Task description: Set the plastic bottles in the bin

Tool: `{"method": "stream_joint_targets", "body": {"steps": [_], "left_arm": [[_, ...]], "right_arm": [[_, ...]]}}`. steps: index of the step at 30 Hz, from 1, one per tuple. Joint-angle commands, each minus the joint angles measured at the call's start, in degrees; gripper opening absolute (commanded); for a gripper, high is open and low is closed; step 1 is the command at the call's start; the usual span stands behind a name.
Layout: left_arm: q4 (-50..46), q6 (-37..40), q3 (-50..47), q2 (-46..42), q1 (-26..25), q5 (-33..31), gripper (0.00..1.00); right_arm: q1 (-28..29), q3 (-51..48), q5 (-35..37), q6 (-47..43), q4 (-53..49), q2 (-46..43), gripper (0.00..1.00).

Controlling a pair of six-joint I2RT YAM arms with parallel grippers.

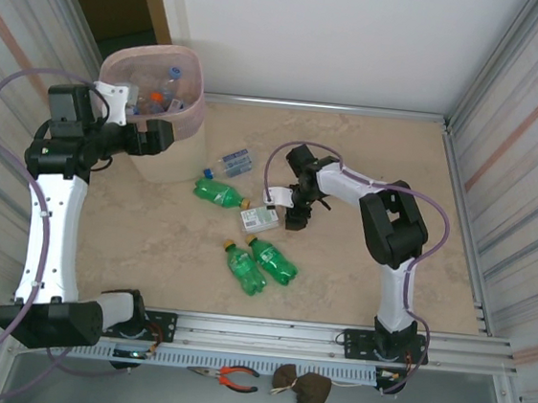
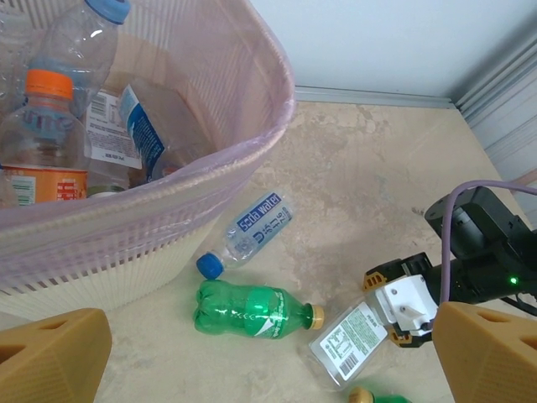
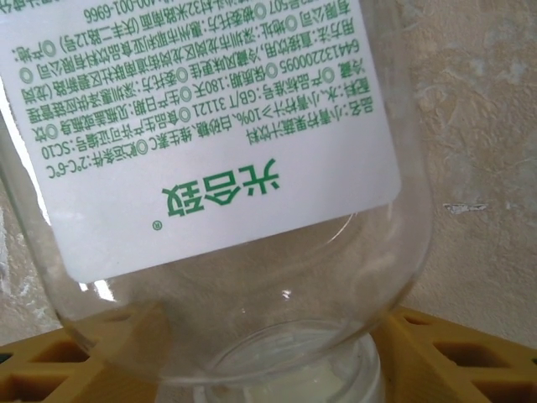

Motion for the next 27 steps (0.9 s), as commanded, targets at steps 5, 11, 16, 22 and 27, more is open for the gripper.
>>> {"method": "stream_joint_targets", "body": {"steps": [5,11,16,22,27], "left_arm": [[0.7,-1.1,-0.6,-0.7,-0.1,2.5,0.99],[1.0,-1.7,-0.9,-1.0,-0.1,2.5,0.99],[1.2,-3.0,-1.3,-1.4,-0.1,2.8,0.99],[3.5,-6.2,-4.1,-2.4,-0.1,3.8,0.99],[6.8,-10.0,-6.4,-3.7,-0.1,5.3,0.99]], "right_arm": [[0.8,-3.7,0.2,0.9,-0.1,-1.7,0.58],[1.4,-6.0,1.3,2.2,1.6,-3.1,0.50],[1.3,-7.9,1.8,3.4,1.9,-5.5,0.44],[0.4,-11.4,3.1,7.3,2.1,-9.5,0.37],[-1.8,-15.5,2.0,14.6,3.3,-14.7,0.33]]}}
